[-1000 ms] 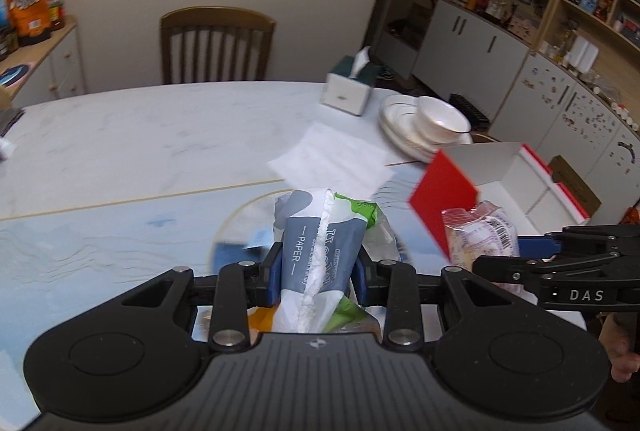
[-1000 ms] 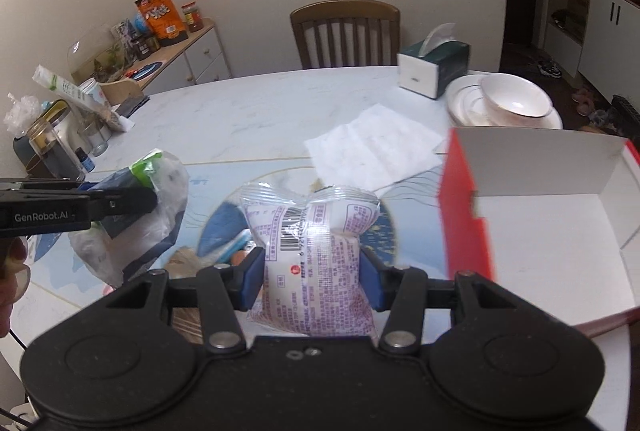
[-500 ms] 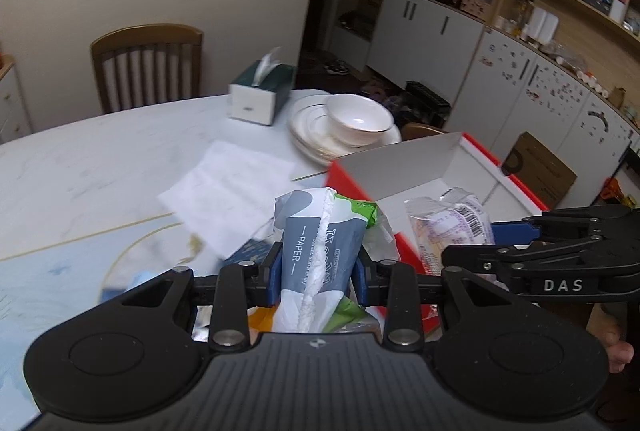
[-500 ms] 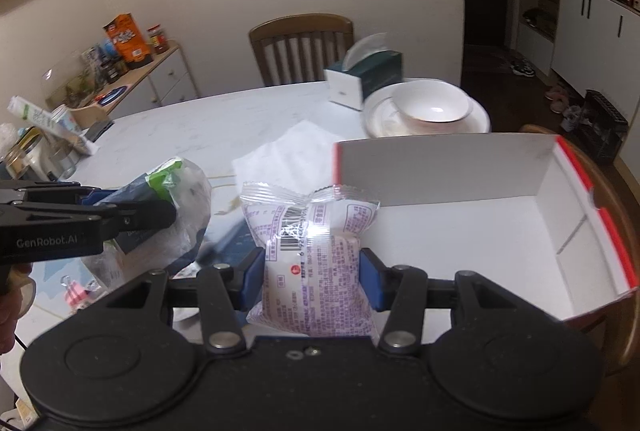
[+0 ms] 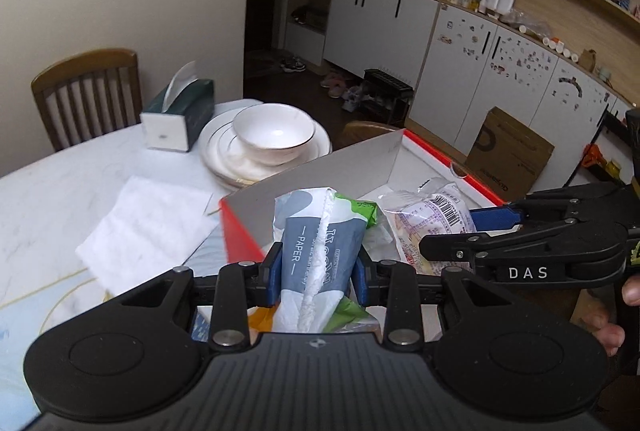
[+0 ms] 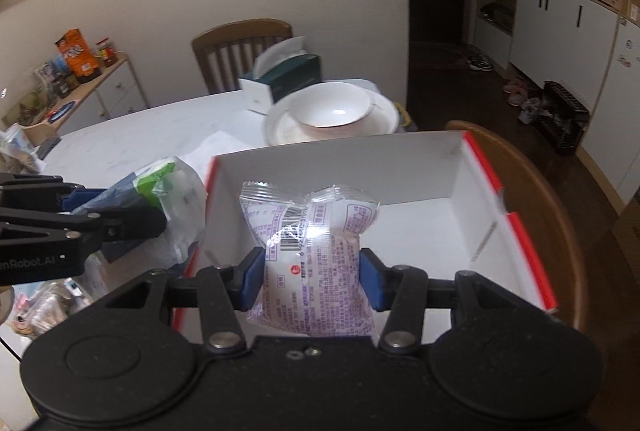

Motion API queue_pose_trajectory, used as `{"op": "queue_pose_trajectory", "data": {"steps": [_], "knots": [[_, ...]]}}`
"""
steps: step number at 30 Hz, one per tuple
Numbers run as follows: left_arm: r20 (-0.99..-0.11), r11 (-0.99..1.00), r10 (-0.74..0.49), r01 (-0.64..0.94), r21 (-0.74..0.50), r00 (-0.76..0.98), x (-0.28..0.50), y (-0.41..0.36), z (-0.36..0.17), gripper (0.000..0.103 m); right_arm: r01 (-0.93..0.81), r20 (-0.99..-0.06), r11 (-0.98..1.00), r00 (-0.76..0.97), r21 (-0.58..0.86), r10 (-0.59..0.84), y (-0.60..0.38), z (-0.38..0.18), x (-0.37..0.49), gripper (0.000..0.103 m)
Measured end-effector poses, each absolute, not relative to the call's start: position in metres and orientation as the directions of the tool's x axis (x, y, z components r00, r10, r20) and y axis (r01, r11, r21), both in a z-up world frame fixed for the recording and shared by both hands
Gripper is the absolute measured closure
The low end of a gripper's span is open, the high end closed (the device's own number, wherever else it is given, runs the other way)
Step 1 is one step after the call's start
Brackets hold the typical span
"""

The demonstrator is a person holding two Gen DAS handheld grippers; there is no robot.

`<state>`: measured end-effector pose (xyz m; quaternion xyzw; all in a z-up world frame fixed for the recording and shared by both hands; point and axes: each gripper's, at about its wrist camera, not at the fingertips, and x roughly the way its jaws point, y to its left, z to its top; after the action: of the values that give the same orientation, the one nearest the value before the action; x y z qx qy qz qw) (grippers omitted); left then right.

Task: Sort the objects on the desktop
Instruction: 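Carry the tissue pack with left tool while right tool carries snack bag into red box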

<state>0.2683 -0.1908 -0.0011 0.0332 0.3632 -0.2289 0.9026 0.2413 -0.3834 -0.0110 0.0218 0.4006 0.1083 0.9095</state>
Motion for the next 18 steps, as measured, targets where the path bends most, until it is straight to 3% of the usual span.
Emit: {"op": "queue_pose_trajectory", "data": {"steps": [11, 18], "knots": [[-0.706, 0.869, -0.376, 0.493, -0.045, 0.599, 0.305, -0.25, -0.02, 0.071, -0.165, -0.755, 0.983, 0.633, 0.087, 0.173, -0.418, -0.03, 0.269, 0.054], [-0.776, 0.872, -0.311, 0.489, -0.005, 0.548, 0.326, -0.267, -0.051, 0.071, -0.209, -0.805, 0.976, 0.567, 0.063, 0.173, -0.422, -0.055, 0.284, 0.054]]}}
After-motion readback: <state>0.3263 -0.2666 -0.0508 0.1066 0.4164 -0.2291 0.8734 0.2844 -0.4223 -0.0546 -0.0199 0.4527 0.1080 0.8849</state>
